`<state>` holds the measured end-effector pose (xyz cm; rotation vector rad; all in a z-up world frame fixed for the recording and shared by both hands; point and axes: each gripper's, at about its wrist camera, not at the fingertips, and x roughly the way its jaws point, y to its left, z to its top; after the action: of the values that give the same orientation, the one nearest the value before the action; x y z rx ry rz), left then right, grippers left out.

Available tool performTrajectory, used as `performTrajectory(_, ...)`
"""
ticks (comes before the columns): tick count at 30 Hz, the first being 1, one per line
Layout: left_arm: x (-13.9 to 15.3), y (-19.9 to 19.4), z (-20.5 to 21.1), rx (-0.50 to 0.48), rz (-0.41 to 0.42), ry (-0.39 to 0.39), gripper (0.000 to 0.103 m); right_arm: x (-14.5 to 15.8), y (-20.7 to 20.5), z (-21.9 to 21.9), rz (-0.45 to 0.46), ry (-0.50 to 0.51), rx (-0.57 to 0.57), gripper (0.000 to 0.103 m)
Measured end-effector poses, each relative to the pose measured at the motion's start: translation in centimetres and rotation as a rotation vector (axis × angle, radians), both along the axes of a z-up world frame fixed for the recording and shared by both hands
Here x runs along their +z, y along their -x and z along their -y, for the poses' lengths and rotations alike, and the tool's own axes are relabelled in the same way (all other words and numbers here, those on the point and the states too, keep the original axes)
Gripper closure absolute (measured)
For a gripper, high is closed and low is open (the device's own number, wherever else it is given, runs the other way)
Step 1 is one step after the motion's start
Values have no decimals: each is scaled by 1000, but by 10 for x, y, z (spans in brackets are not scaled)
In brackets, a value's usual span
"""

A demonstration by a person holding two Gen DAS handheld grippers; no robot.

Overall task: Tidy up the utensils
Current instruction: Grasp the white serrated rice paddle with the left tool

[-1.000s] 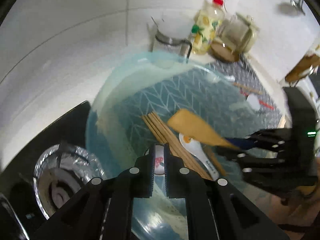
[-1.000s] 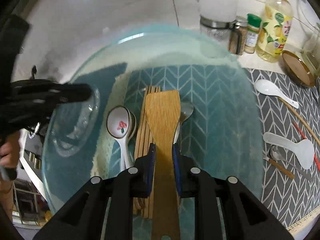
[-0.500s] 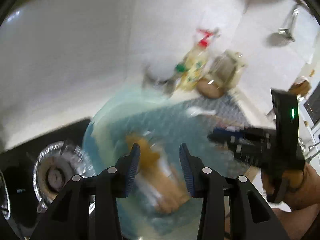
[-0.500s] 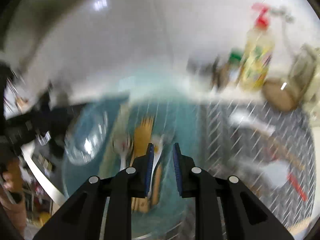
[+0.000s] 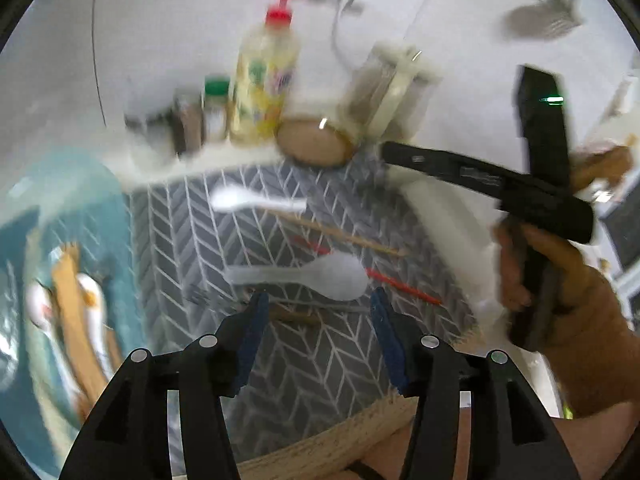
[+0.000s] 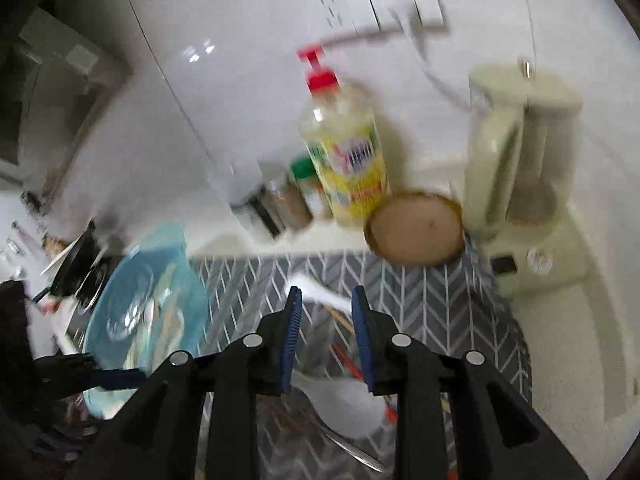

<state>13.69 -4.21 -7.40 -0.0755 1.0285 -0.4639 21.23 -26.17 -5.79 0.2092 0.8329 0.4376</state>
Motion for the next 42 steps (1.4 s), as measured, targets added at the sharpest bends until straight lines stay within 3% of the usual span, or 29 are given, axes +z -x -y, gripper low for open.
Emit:
performTrajectory(4,-54,-19,32,62,-61,-104,49,-48,-7,25,-123,-5,69,77)
performTrajectory(6,-68,-24,37,44,-42,-116,49,-66,-8,36,-186,-16,70,77)
performTrajectory(7,-73,-31,43,14,-21,-149,49,-70,-5,40,-199,-23,67,77)
performTrajectory(11,-83,-50,68,-153,53,-270,30,-84,1,54,-228,-44,60,77)
performTrajectory(13,-92,-58,78,-272,31,-322,30,-91,4,56,-242,-59,56,77)
performTrajectory(17,-109,-68,87,-373,2,-465,28,-96,12,59,-252,-80,68,77)
performTrajectory(22,-115,-78,92,-453,-82,-396,30,-101,17,67,-268,-91,60,77)
performTrajectory(25,-114,-78,91,-414,-140,-366,39,-100,17,71,-263,-93,49,77)
performTrajectory(28,-110,-67,100,-371,-168,-362,60,-101,18,74,-265,-94,37,77)
performTrajectory(30,-110,-55,110,-383,-169,-356,64,-104,16,75,-274,-93,25,77)
performTrajectory(32,-108,-42,119,-386,-152,-331,77,-106,14,76,-279,-94,19,77)
performTrajectory(33,-107,-41,119,-367,-158,-314,80,-106,14,78,-280,-90,14,77)
performTrajectory(34,-106,-41,116,-331,-178,-271,89,-106,14,78,-280,-90,12,77)
performTrajectory(35,-103,-45,107,-271,-215,-184,96,-106,15,78,-278,-92,11,77)
performTrajectory(36,-100,-46,101,-239,-221,-145,98,-106,14,79,-277,-94,12,77)
performTrajectory(42,-79,-64,48,-16,-204,-20,98,-107,9,71,-246,-114,65,77)
